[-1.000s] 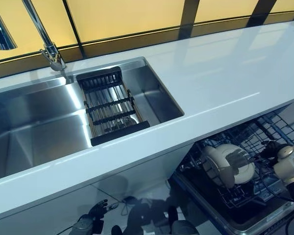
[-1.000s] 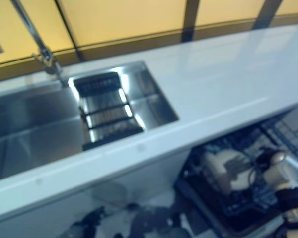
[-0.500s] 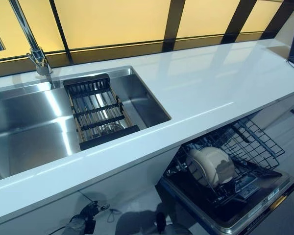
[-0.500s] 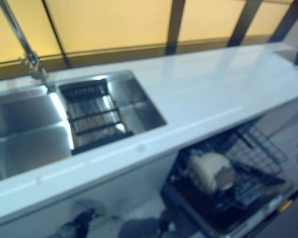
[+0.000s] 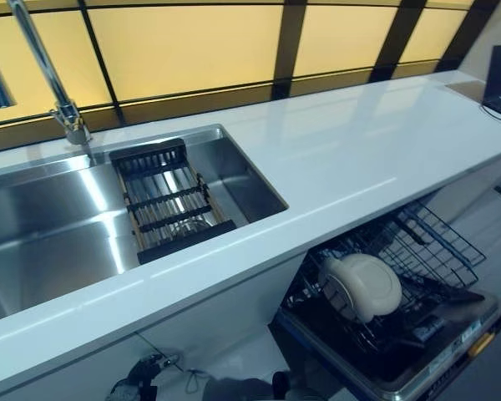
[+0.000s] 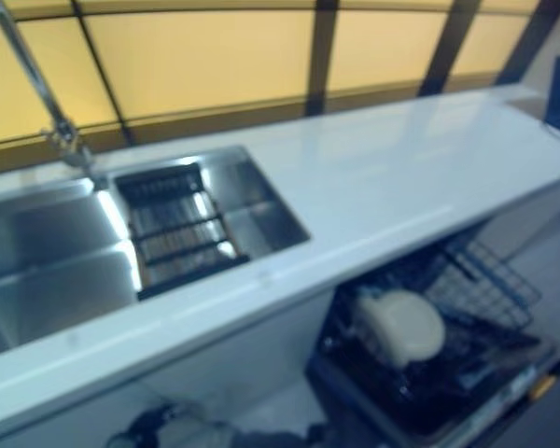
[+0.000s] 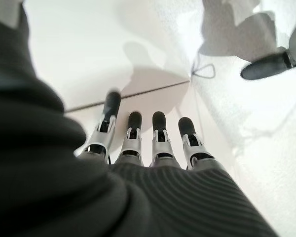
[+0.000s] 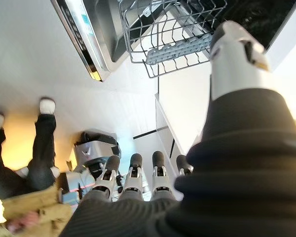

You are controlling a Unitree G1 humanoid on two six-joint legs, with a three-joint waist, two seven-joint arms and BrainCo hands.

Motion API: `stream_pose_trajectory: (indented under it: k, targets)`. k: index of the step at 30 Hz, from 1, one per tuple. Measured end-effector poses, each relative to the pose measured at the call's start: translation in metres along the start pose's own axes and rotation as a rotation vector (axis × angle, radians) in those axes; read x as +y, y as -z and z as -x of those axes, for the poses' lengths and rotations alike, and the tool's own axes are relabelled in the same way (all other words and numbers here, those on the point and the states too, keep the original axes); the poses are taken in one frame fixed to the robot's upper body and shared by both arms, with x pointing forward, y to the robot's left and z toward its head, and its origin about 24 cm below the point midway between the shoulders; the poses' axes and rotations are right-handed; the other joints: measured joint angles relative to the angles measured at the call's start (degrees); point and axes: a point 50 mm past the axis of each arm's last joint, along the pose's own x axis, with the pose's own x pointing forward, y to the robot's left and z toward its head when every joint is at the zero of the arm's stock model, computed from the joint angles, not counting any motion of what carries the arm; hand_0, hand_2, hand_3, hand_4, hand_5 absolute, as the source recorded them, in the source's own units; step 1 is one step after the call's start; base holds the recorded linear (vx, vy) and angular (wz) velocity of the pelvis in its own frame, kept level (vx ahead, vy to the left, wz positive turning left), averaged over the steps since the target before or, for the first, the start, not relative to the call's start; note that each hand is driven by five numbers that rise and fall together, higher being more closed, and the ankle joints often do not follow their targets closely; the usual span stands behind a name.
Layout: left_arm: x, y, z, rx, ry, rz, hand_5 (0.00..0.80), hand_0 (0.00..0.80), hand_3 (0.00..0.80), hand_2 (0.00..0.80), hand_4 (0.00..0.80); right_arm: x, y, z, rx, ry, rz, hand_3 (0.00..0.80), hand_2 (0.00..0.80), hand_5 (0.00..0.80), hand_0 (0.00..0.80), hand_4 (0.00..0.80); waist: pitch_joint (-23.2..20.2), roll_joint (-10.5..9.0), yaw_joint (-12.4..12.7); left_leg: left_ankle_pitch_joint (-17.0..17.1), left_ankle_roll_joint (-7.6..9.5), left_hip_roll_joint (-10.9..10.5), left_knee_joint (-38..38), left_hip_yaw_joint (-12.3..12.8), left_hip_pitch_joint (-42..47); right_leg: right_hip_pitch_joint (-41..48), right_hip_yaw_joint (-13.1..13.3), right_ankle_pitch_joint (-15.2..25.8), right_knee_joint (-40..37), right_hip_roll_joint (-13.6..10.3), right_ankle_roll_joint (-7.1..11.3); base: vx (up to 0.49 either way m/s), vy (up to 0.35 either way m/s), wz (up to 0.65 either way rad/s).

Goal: Take plates into dishwasher

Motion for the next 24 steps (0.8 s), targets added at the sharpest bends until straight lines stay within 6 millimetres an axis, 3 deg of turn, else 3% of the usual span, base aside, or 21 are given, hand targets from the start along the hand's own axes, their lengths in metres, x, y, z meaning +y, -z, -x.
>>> stream_pose_trajectory:
  k: [2,3,5,6,8,10,11,13,15,16,17,18,20,21,24]
  targets:
    - [0.006,-0.006,0.000,-0.027,-0.011,-0.013,0.000,0.000,0.000,0.000,0.000,0.039,0.052,-0.005,0.110,-0.043,-0.066,0.000,0.000,0.000,0.000,0.000,1.8,-2.59,0.2,-1.4,1.43,-2.2,3.2,0.3,-1.3,-0.5,-0.5,0.5,0.6,-2.3,1.11,-0.327,0.153,-0.15]
    - [0.014,-0.008,0.001,-0.032,-0.030,-0.032,0.000,0.000,0.000,0.000,0.000,0.059,0.068,-0.005,0.150,-0.081,-0.086,0.000,0.000,0.000,0.000,0.000,2.7,-3.75,0.0,-1.8,2.02,-2.9,4.6,1.4,-2.2,-1.6,-1.4,1.1,0.3,-3.4,1.16,-0.353,0.125,-0.44]
    - [0.026,-0.004,0.003,-0.006,-0.068,-0.047,0.000,0.000,0.000,0.000,0.000,0.081,0.077,-0.006,0.170,-0.130,-0.123,0.000,0.000,0.000,0.000,0.000,3.6,-3.77,0.4,-2.2,2.70,-2.6,6.4,3.0,-3.7,-2.5,-3.2,-0.8,-0.6,-4.4,1.55,-0.289,0.055,-0.56]
    - [0.032,0.001,0.004,0.026,-0.088,-0.052,0.000,0.000,0.000,0.000,0.000,0.096,0.085,-0.006,0.195,-0.166,-0.154,0.000,0.000,0.000,0.000,0.000,4.5,-1.37,0.3,-1.8,3.12,-0.5,6.8,5.3,-5.0,-4.8,-6.0,-5.0,2.8,-4.4,0.56,-0.352,0.007,-0.59]
    - [0.035,0.006,0.005,0.044,-0.106,-0.044,0.000,0.000,0.000,0.000,0.000,0.108,0.098,-0.005,0.244,-0.197,-0.185,0.000,0.000,0.000,0.000,0.000,4.7,2.33,0.9,-0.1,2.80,2.9,4.8,7.8,-4.7,-6.9,-10.3,-5.6,14.5,-2.9,0.16,-0.310,-0.055,-0.51]
    - [0.039,0.005,0.005,0.041,-0.128,-0.031,0.000,0.000,0.000,0.000,0.000,0.114,0.109,-0.006,0.295,-0.211,-0.211,0.000,0.000,0.000,0.000,0.000,4.8,4.82,3.1,1.5,2.07,5.4,2.4,10.1,-3.6,-5.7,-11.8,-6.6,20.9,-4.0,0.70,-0.307,-0.216,-0.56]
    - [0.043,0.002,0.005,0.035,-0.139,-0.027,0.000,0.000,0.000,0.000,0.000,0.118,0.113,-0.006,0.310,-0.218,-0.221,0.000,0.000,0.000,0.000,0.000,4.9,5.04,4.2,2.1,1.55,6.2,2.5,10.5,-3.5,-4.1,-11.7,-7.2,22.0,-5.3,1.53,-0.388,-0.357,-0.61]
    - [0.051,-0.010,0.004,0.006,-0.164,-0.033,0.000,0.000,0.000,0.000,0.000,0.129,0.122,-0.008,0.360,-0.224,-0.246,0.000,0.000,0.000,0.000,0.000,4.5,3.61,6.4,2.4,0.60,6.4,3.7,9.2,-5.2,1.6,-11.4,-6.2,16.7,-7.1,2.63,-0.366,-0.380,-0.18]
    - [0.059,-0.026,0.002,-0.032,-0.192,-0.038,0.000,0.000,0.000,0.000,0.000,0.147,0.123,-0.009,0.381,-0.238,-0.267,0.000,0.000,0.000,0.000,0.000,4.4,1.28,8.1,2.8,-0.04,7.1,5.7,5.5,-7.5,5.2,-13.6,-6.0,8.9,-6.3,4.21,-0.315,-0.359,-0.30]
    - [0.059,-0.035,0.000,-0.051,-0.196,-0.023,0.000,0.000,0.000,0.000,0.000,0.163,0.108,-0.014,0.358,-0.265,-0.310,0.000,0.000,0.000,0.000,0.000,4.4,1.07,9.7,2.9,0.02,9.3,9.3,3.6,-10.3,5.3,-15.3,-6.2,5.4,-3.9,3.99,-0.273,-0.322,-0.55]
    - [0.058,-0.042,-0.001,-0.066,-0.193,-0.010,0.000,0.000,0.000,0.000,0.000,0.168,0.096,-0.017,0.327,-0.280,-0.335,0.000,0.000,0.000,0.000,0.000,4.6,0.39,9.8,2.3,-0.19,8.8,10.9,1.7,-12.9,5.5,-15.2,-7.1,4.0,-3.3,2.58,-0.388,-0.410,-0.44]
    - [0.056,-0.051,-0.002,-0.092,-0.189,0.007,0.000,0.000,0.000,0.000,0.000,0.170,0.090,-0.018,0.304,-0.271,-0.353,0.000,0.000,0.000,0.000,0.000,4.2,1.17,9.8,2.3,-1.07,8.0,9.0,1.0,-13.7,5.1,-15.6,-8.3,3.5,-2.3,1.97,-0.248,-0.229,-0.06]
    - [0.056,-0.068,-0.004,-0.139,-0.196,0.045,0.000,0.000,0.000,0.000,0.000,0.180,0.089,-0.016,0.295,-0.282,-0.381,0.000,0.000,0.000,0.000,0.000,4.2,1.03,9.6,4.7,-2.48,9.2,7.2,-1.0,-14.2,4.4,-16.2,-8.9,3.5,-0.7,0.84,-0.336,-0.251,0.22]
    - [0.055,-0.075,-0.003,-0.165,-0.190,0.060,0.000,0.000,0.000,0.000,0.000,0.182,0.091,-0.015,0.302,-0.282,-0.379,0.000,0.000,0.000,0.000,0.000,4.2,0.95,9.6,5.7,-2.14,9.3,6.2,-1.3,-14.0,4.1,-16.2,-8.9,3.9,-0.3,0.58,-0.392,-0.271,0.30]
    - [0.053,-0.075,-0.003,-0.165,-0.196,0.081,0.000,0.000,0.000,0.000,0.000,0.183,0.099,-0.013,0.329,-0.260,-0.382,0.000,0.000,0.000,0.000,0.000,4.1,0.95,9.6,7.3,-3.32,9.3,4.2,-1.7,-14.2,3.0,-16.7,-9.1,4.8,-0.5,0.38,-0.311,-0.265,0.10]
